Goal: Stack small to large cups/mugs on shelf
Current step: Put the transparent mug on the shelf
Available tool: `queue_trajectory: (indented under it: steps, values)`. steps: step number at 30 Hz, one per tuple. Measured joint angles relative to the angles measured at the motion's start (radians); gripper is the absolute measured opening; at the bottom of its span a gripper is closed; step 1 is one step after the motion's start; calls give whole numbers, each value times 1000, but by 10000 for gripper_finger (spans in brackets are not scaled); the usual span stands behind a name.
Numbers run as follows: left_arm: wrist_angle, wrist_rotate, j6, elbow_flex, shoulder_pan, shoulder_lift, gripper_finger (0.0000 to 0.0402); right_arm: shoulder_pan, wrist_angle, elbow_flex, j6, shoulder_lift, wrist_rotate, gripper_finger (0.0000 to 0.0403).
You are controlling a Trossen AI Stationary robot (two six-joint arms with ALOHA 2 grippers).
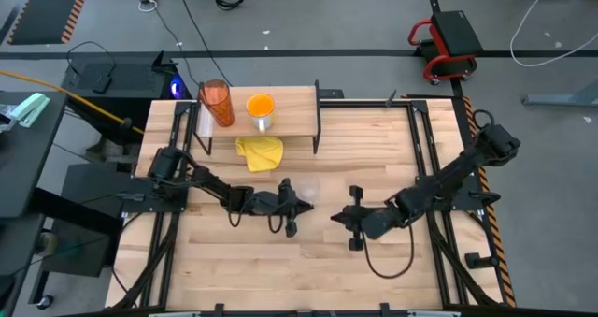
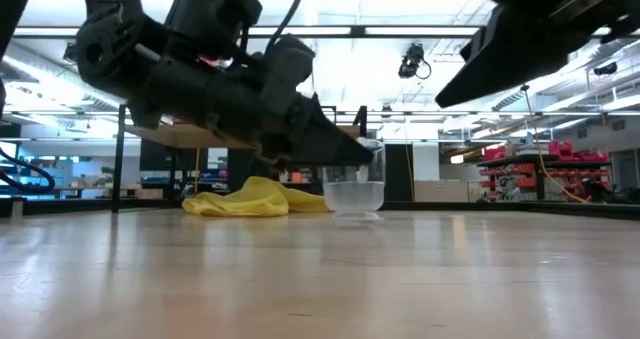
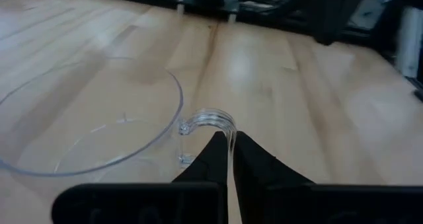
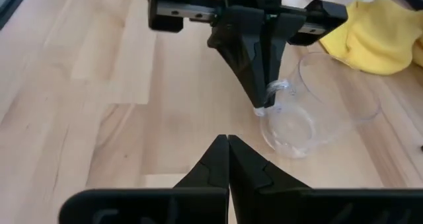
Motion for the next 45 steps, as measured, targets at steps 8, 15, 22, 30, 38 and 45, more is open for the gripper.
queue_trajectory:
  steps: [8,15,22,30,38,45]
  values:
    - [-86,23,39,27,0,-49,13,25,-33,0,29,-1,39,5]
    - [-341,1,117,101,0,-163,13,25,-46,0,32,-1,40,5]
    - [-534,-38,206,181,8,-276,13,32,-82,0,74,-1,43,5]
    - [-620,-49,243,191,83,-392,13,60,-81,0,81,-1,47,5]
    - [-672,65,249,190,209,-491,13,71,-79,0,82,-1,58,5]
    - [-677,223,270,190,321,-511,12,70,-77,0,82,-1,59,5]
